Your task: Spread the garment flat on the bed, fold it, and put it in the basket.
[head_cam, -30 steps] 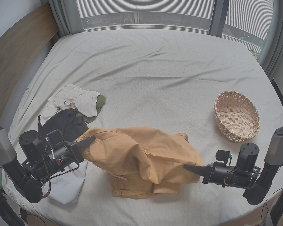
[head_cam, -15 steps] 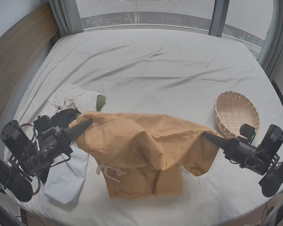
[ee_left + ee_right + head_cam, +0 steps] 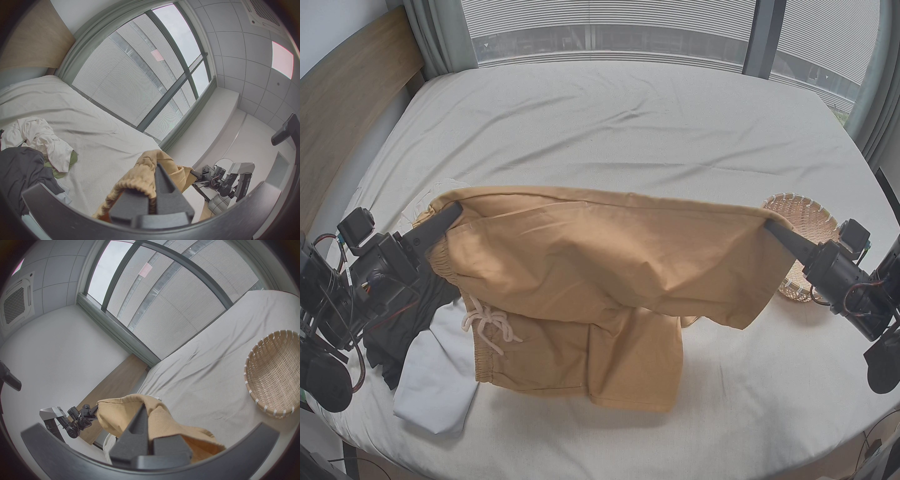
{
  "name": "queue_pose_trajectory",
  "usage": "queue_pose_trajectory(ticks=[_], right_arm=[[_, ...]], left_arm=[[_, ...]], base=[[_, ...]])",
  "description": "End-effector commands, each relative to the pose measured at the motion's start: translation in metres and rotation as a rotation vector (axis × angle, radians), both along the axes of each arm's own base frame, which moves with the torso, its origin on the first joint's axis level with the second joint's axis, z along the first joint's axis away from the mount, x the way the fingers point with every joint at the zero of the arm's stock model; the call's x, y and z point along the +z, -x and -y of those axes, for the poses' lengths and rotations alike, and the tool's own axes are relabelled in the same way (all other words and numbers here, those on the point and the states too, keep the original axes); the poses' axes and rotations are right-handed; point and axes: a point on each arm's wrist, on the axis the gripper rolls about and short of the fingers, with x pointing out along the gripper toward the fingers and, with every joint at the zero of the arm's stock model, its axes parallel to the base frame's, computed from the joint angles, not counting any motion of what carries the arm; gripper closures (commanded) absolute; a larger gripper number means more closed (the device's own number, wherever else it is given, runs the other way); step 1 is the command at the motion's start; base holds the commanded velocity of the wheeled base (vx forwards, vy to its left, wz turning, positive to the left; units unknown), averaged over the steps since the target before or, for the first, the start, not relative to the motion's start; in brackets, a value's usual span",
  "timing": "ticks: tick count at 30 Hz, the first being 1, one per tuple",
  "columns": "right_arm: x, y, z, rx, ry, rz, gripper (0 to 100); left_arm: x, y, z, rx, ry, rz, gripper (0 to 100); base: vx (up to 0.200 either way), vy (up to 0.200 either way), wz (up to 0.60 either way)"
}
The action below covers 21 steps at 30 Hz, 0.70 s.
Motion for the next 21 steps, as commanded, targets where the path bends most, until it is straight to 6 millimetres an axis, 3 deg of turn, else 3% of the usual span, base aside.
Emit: queue_pose_trajectory(ticks=[1,13,21], right_arm=[[0.005,-0.003,0.007,-0.030,-0.005,0.022,100],[0.016,-0.005,0.009,-0.039,-0.014,0.066,100],[0.021,-0.037,0.005,-0.050,-0.007,0.034,100]], left_arm=[[-0.005,-0.004,-0.001,0.007,-0.004,-0.018,100],[-0.011,-0.011,0.003,0.010,-0.005,-0.038,100],[-0.003,-0.042,0.010,0.060,0.071,-0.038,100]], base=[[0.000,0.000,0.00],[0.000,0.000,0.00],[0.000,0.000,0.00]])
